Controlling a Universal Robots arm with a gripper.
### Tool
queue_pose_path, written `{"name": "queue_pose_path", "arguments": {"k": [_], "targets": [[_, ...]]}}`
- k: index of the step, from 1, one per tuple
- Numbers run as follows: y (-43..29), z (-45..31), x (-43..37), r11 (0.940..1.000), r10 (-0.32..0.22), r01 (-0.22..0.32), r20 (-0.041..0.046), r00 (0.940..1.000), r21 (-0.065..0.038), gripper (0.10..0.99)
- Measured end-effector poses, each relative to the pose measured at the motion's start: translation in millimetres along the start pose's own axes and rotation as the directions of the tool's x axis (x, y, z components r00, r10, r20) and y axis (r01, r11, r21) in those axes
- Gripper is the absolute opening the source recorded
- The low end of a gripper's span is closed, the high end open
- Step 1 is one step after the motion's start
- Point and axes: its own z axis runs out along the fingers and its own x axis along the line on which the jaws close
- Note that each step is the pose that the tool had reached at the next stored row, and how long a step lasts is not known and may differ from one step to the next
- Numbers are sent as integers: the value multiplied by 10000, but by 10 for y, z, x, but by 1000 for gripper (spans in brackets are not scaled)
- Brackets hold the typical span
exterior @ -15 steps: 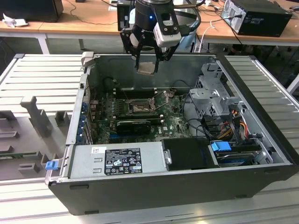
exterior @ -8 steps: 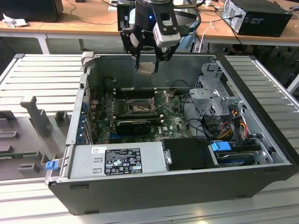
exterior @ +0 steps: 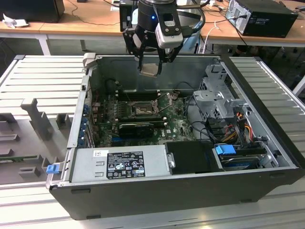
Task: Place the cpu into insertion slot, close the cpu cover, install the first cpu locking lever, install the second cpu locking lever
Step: 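Place the cpu into insertion slot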
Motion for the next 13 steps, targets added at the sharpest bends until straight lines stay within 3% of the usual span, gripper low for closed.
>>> {"name": "queue_pose_path", "arguments": {"k": [6, 13], "targets": [[0, 0, 0, 9997, 242, -242, 21, 9997, -10, 529], [0, 3, 0, 9958, 912, -912, 79, 9958, -41, 529]]}}
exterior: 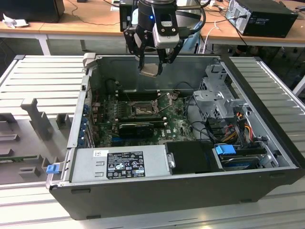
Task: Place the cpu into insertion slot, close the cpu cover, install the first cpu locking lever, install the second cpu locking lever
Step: 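Place the cpu into insertion slot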
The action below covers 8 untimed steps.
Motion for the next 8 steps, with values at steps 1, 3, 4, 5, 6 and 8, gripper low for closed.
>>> {"name": "queue_pose_path", "arguments": {"k": [1, 3, 4, 5, 6, 8], "targets": [[0, 0, 0, 9999, 113, -113, 9, 9999, -5, 529], [0, 0, 0, 9997, 260, -260, 22, 9997, -11, 529], [0, 0, 0, 9994, 354, -354, 31, 9994, -15, 529], [0, 1, 0, 9991, 432, -432, 37, 9991, -18, 529], [0, 1, 0, 9987, 500, -500, 43, 9987, -22, 529], [0, 1, 0, 9979, 645, -645, 55, 9979, -29, 529]]}}
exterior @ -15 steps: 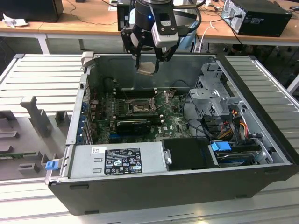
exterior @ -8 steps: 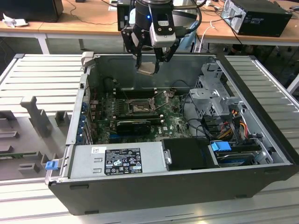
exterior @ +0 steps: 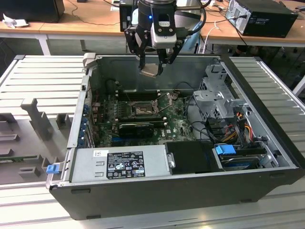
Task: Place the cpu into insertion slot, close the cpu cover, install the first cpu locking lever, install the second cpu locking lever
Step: 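Place the cpu into insertion slot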
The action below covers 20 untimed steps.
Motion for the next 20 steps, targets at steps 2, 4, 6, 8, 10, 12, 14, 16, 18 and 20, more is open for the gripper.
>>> {"name": "queue_pose_path", "arguments": {"k": [2, 4, 6, 8, 10, 12, 14, 16, 18, 20], "targets": [[0, 0, 0, 10000, 85, -85, 8, 10000, -4, 529], [0, 0, 0, 9998, 175, -175, 15, 9998, -7, 529], [0, 0, 0, 9997, 249, -249, 21, 9997, -10, 529], [0, 0, 0, 9995, 317, -317, 28, 9995, -13, 529], [0, 0, 0, 9992, 392, -392, 34, 9992, -17, 529], [0, 0, 0, 9989, 463, -463, 40, 9989, -20, 529], [0, 0, 0, 9986, 533, -533, 46, 9986, -23, 529], [0, 0, 0, 9982, 596, -596, 51, 9982, -26, 529], [0, 0, 0, 9977, 674, -673, 58, 9977, -29, 529], [0, 0, 0, 9972, 743, -742, 64, 9972, -33, 529]]}}
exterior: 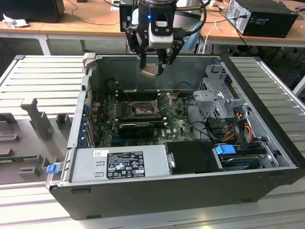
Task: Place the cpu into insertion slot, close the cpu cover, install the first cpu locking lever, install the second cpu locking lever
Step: 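Place the cpu into insertion slot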
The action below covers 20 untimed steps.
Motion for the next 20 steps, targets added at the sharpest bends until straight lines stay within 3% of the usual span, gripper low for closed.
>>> {"name": "queue_pose_path", "arguments": {"k": [20], "targets": [[0, 0, 0, 9971, 767, -767, 66, 9970, -35, 529]]}}
